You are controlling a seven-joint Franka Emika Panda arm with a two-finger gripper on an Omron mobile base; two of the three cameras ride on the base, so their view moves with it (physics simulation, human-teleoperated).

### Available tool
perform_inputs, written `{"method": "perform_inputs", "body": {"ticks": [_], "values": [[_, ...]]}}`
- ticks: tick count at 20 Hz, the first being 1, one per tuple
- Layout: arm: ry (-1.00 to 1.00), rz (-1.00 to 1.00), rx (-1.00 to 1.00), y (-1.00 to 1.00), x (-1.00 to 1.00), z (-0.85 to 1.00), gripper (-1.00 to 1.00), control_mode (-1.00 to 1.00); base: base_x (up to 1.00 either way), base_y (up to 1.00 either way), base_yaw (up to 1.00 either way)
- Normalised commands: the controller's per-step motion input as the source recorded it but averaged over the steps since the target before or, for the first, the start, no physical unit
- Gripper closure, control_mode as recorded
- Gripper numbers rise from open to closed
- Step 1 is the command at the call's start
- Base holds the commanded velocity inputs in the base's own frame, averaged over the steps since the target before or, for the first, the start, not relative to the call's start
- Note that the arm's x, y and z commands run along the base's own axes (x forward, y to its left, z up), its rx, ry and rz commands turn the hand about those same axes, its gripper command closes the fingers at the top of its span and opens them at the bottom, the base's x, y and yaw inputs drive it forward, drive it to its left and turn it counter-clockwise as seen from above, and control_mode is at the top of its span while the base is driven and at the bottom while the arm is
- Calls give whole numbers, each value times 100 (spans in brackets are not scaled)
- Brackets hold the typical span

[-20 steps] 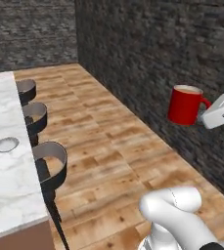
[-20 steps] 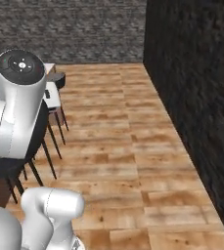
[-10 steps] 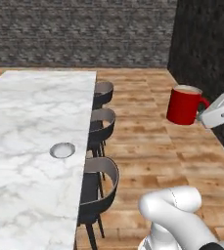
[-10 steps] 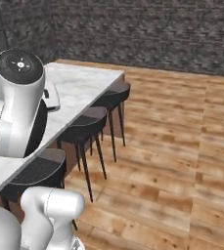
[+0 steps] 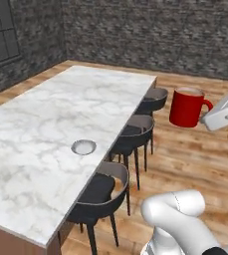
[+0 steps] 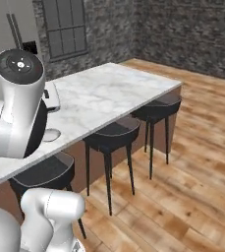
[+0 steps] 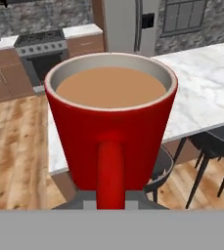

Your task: Pick the cup of tea, navigate to the dining table, and place it on the saucer.

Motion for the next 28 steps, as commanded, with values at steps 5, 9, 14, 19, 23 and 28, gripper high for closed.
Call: {"method": "perform_inputs", "body": {"ticks": [5, 9, 14, 19, 23, 28], "values": [[0, 0, 0, 0, 0, 0, 100, 100, 7, -85, 57], [0, 0, 0, 0, 0, 0, 100, 100, 2, -97, 51], [0, 0, 0, 0, 0, 0, 100, 100, 44, -89, 51], [0, 0, 0, 0, 0, 0, 100, 100, 46, -89, 51], [0, 0, 0, 0, 0, 0, 100, 100, 99, -68, 42], [0, 0, 0, 0, 0, 0, 100, 100, 99, -41, 37]]}}
